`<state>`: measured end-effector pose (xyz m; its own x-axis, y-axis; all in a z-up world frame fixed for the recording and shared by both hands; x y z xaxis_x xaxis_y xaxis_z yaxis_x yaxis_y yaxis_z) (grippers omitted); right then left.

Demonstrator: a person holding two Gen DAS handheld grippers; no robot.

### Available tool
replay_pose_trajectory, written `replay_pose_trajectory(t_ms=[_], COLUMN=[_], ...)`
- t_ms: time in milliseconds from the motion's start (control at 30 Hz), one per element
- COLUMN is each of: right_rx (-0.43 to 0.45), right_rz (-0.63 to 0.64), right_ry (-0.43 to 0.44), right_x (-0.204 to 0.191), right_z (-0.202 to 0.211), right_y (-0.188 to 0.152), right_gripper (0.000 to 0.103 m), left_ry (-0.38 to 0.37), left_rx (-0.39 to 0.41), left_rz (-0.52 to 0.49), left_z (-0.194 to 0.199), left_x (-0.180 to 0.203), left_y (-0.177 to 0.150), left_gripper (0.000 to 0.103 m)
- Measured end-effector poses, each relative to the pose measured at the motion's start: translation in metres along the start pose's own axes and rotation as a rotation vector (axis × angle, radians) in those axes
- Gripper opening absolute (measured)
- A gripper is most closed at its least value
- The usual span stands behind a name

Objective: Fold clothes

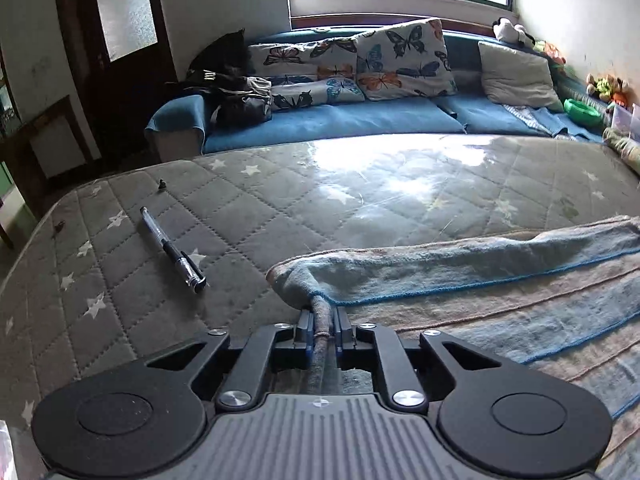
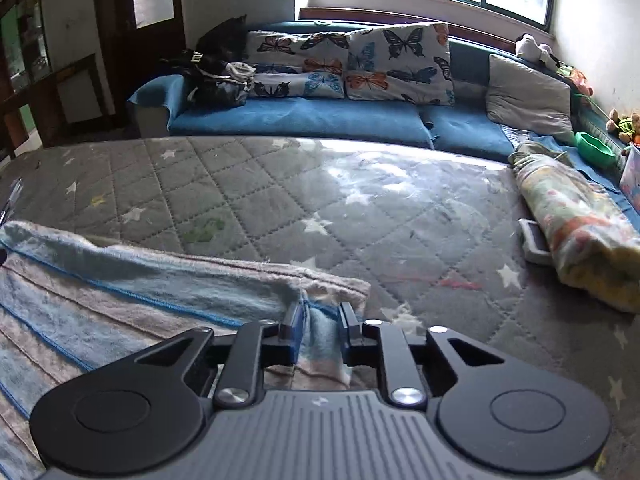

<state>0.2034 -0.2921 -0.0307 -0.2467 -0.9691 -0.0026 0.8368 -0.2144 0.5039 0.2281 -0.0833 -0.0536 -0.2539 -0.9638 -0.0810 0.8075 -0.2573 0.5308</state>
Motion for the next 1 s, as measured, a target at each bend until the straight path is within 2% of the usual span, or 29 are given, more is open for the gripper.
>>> replay_pose_trajectory(t_ms=[133, 200, 300, 467, 567, 700, 767, 867, 933, 1000], right_rx=[-0.009, -0.024, -0.062, -0.095, -0.090, -0.088, -0.096, -0.110, -0.098, -0.078], right_rz=[0.038, 0.067, 0.118, 0.175, 0.196, 0.229, 0.259, 0.292, 0.320, 0.339], right_ry=[0.036, 0.069, 0.099, 0.074, 0.065, 0.102, 0.128, 0.156, 0.154, 0.189], right_x=[-0.006, -0.013, -0.026, -0.037, -0.043, -0.060, -0.073, -0.090, -0.101, -0.113], right_z=[0.022, 0.033, 0.040, 0.051, 0.065, 0.085, 0.092, 0.101, 0.112, 0.128], right_y=[-0.014, -0.026, -0.051, -0.088, -0.103, -0.126, -0.146, -0.174, -0.188, -0.195], right_gripper=[0.019, 0.020, 0.020, 0.021, 0.021, 0.029, 0.029, 0.031, 0.031, 0.031], left_ry=[-0.016, -0.061, -0.120, -0.205, -0.210, -0.202, -0.187, -0.166, -0.184, -0.229], left_rx=[0.028, 0.034, 0.022, -0.014, -0.029, -0.024, -0.013, -0.001, 0.000, 0.027], left_rz=[0.006, -0.009, -0.043, -0.087, -0.082, -0.067, -0.076, -0.103, -0.120, -0.152], left_z=[0.025, 0.039, 0.059, 0.082, 0.092, 0.106, 0.111, 0.122, 0.133, 0.149], left_x=[0.000, 0.010, 0.028, 0.050, 0.049, 0.042, 0.040, 0.041, 0.047, 0.060], left_y=[-0.010, -0.019, -0.045, -0.100, -0.126, -0.156, -0.169, -0.186, -0.195, -0.201], left_gripper=[0.015, 0.016, 0.024, 0.026, 0.027, 0.036, 0.040, 0.040, 0.040, 0.040])
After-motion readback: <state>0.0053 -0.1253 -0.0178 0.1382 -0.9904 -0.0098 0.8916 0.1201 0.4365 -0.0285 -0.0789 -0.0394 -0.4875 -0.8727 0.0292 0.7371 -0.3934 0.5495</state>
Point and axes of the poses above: each gripper's, at about its wrist camera, not at the fingertips, and z roughly against the way its jaws point, x to its right, y to its top, the point moved 9 cm from there along -z, roughly the way its jaws point, and after that the axes turned 13 degrees about -x, right-handed, at the moved point
